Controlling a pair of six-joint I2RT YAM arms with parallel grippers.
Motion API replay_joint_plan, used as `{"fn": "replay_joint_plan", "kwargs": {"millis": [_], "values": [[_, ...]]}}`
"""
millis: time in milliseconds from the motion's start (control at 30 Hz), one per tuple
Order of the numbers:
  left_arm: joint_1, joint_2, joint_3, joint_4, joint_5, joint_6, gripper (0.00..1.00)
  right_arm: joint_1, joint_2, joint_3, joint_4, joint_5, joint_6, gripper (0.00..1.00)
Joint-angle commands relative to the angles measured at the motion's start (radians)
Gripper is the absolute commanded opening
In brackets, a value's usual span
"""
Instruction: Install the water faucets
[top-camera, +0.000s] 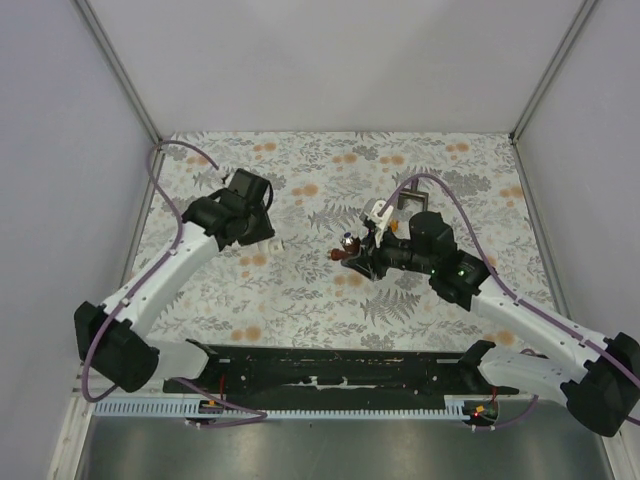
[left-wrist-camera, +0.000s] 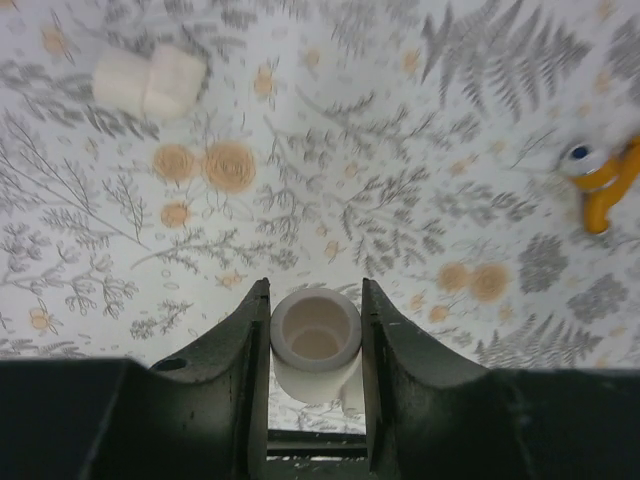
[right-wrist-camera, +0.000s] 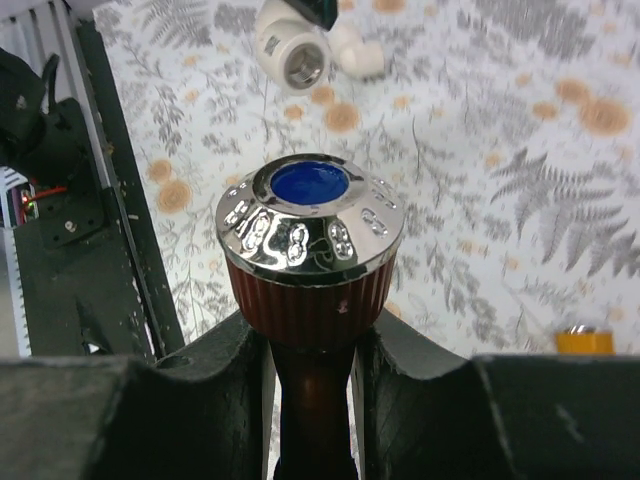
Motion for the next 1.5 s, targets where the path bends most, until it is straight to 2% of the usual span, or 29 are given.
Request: {"fn": "replay_joint_plan", "kwargs": {"millis": [0, 200, 300, 500, 700, 1067, 1467], "values": [[-0.019, -0.14, 0.129, -0.035, -0.191, -0.025, 0.02, -0.002, 0.002, 0.111, 0.147, -0.089, -0.103, 0.0], [-0.102, -0.171, 0.282, -0.072, -0.224, -0.002, 0.02, -0.002, 0.027, 0.187, 0.19, -0.19, -0.274, 0.0], [-0.169, -0.146, 0.367, -0.107, -0.262, 0.01, 0.02, -0.001, 0.025, 0.19, 0.259, -0.176, -0.311, 0.0], [-0.315, -0.097, 0.5, -0.208, -0.469, -0.001, 0.02, -0.002, 0.028, 0.26, 0.195, -0.213, -0.406, 0.0], [-0.453, -0.053, 0.551, -0.244, -0.67, -0.022, 0.02, -0.001, 0.025, 0.254, 0.195, -0.265, -0.52, 0.0], [-0.602, -0.014, 0.651, -0.251, -0.736, 0.019, 0.02, -0.001, -0.004, 0.293, 0.139, -0.36, -0.595, 0.0], [-0.622, 0.03, 0.708, -0.308, -0.702, 0.002, 0.02, -0.003, -0.039, 0.256, 0.185, -0.274, -0.643, 0.0]]}}
